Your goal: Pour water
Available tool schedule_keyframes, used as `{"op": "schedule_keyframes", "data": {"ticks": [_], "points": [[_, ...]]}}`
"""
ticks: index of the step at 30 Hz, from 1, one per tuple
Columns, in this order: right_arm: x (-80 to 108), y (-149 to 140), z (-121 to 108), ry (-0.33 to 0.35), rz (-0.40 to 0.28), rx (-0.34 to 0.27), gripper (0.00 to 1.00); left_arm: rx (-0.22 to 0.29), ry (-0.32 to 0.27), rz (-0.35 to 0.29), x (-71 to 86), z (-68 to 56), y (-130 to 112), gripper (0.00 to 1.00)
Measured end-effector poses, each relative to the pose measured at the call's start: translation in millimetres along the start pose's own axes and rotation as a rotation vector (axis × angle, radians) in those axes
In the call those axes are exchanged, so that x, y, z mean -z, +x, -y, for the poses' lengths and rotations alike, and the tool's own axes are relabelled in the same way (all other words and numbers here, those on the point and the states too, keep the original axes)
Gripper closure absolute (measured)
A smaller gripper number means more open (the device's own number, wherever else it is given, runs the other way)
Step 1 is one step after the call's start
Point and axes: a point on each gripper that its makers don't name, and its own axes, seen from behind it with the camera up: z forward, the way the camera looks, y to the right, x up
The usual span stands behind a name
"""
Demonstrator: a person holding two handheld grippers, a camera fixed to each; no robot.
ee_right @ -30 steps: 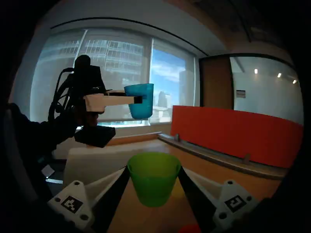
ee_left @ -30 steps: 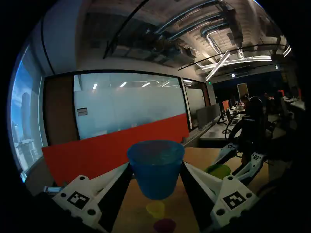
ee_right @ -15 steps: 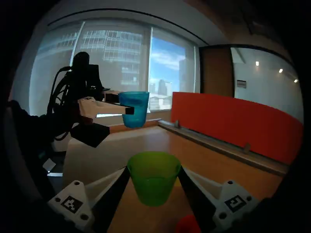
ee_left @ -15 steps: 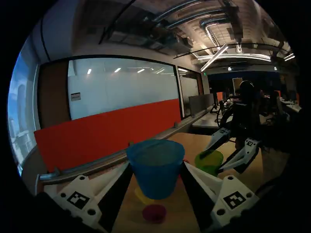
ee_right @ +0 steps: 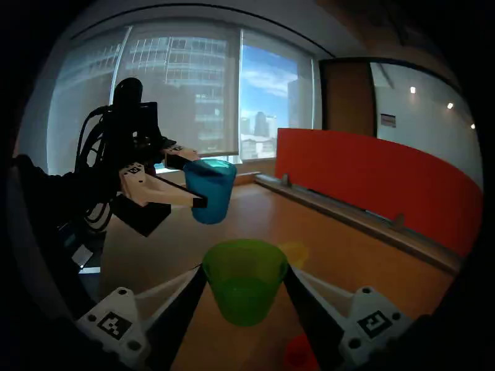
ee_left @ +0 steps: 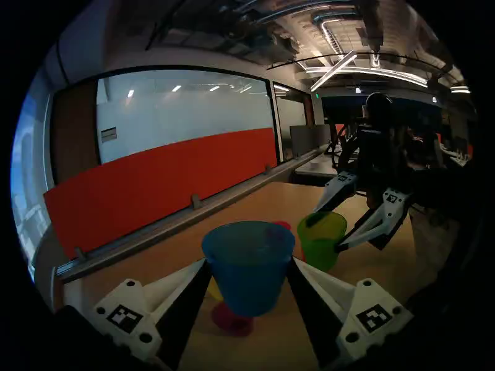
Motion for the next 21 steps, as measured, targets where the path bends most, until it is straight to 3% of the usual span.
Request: {"op": "schedule_keyframes", "data": {"ticks": [12, 21], "points": [[-7.9, -27, -3, 0.01, 0.071, -0.008, 0.09, 0.014, -0.048, 0.084, -13.5, -15.4, -45, 0.17], [-16.5, -43, -2, 0.02, 0.107, -0.017, 0.09, -0.021, -0.096, 0.14, -19.7, -31.1, -74, 0.17]]}}
